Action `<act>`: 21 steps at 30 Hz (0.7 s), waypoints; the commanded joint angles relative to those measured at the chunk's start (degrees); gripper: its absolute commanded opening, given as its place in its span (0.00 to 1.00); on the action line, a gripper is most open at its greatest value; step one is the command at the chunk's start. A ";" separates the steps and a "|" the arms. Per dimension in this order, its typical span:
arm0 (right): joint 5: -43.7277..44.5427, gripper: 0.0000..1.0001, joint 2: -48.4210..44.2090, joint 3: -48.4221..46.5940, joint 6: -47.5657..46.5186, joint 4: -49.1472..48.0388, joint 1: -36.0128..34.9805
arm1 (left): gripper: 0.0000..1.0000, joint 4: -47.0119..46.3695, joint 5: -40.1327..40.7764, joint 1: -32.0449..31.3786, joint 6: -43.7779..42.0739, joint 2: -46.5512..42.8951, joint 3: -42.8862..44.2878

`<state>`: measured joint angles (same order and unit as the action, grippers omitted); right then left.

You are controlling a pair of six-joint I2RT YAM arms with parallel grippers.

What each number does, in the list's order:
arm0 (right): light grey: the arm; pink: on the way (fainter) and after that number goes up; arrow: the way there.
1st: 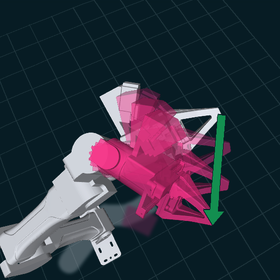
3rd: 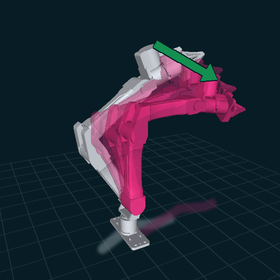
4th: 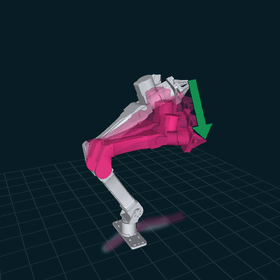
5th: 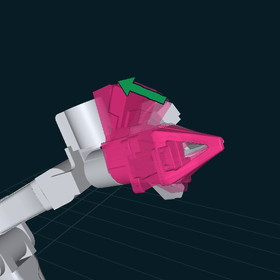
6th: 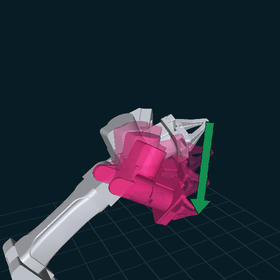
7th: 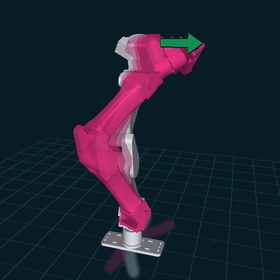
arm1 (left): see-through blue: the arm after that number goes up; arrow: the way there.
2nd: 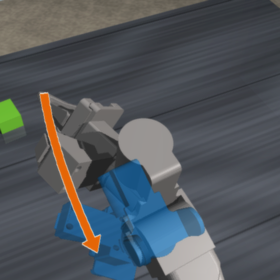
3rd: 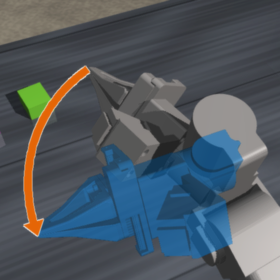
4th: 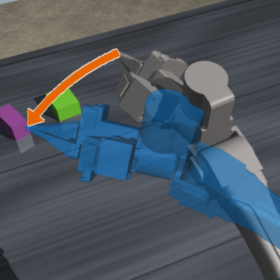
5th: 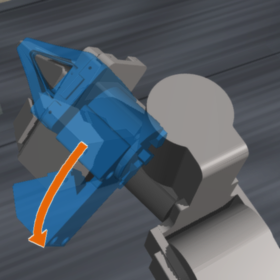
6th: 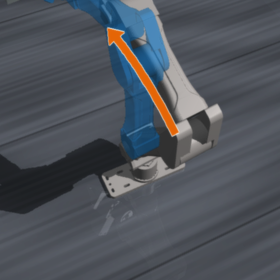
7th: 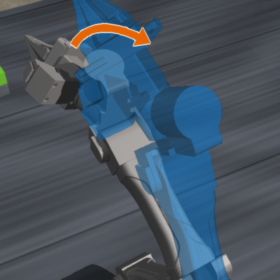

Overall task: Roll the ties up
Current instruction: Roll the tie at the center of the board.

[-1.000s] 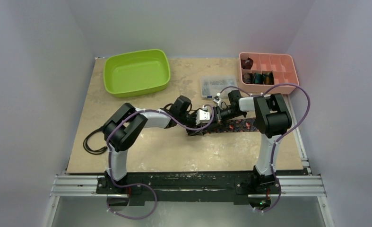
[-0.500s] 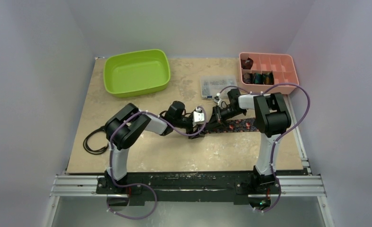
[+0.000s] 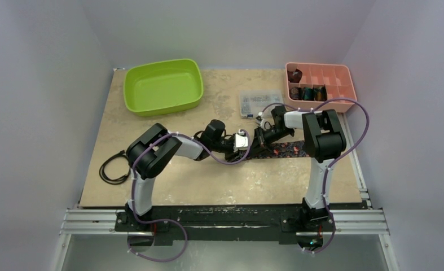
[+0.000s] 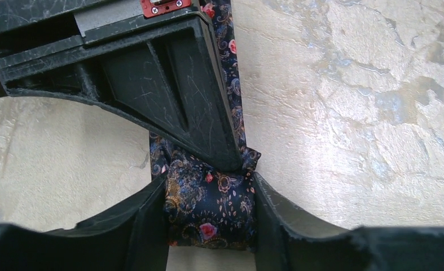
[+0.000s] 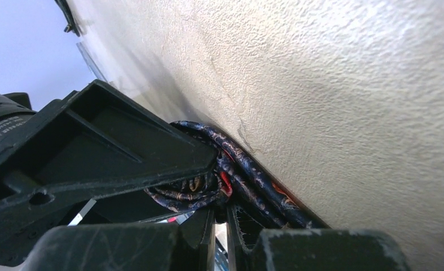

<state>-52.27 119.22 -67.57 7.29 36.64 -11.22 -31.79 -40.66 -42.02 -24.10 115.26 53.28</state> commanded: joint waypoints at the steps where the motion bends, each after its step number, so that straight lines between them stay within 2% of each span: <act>1: 17.28 0.00 3.85 0.61 -5.96 -4.72 -1.14 | 0.38 11.74 1.20 -1.29 -5.57 0.58 2.17; 6: 8.59 0.00 1.35 -0.45 -8.96 -3.24 -1.42 | 0.22 15.77 4.07 -1.05 -4.72 0.17 1.56; 10: 1.24 0.20 -4.07 -3.01 -11.58 0.38 -0.38 | 0.17 18.13 3.56 -0.75 -4.25 -0.53 0.21; 12: -0.72 0.25 -6.22 -4.96 -12.58 2.58 -0.09 | 0.15 19.05 3.23 -0.71 -4.16 -0.69 -0.02; 16: -0.54 0.23 -8.51 -5.22 -10.62 1.14 0.74 | 0.13 20.55 2.23 -0.54 -4.19 -0.80 0.08; 21: 7.58 0.14 -5.43 -2.69 -10.60 -0.91 0.91 | 0.13 21.55 1.49 0.27 -2.19 -0.70 0.92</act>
<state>-51.07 112.38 -70.96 -2.17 37.39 -10.76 -21.15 -39.27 -42.39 -28.10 113.34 55.72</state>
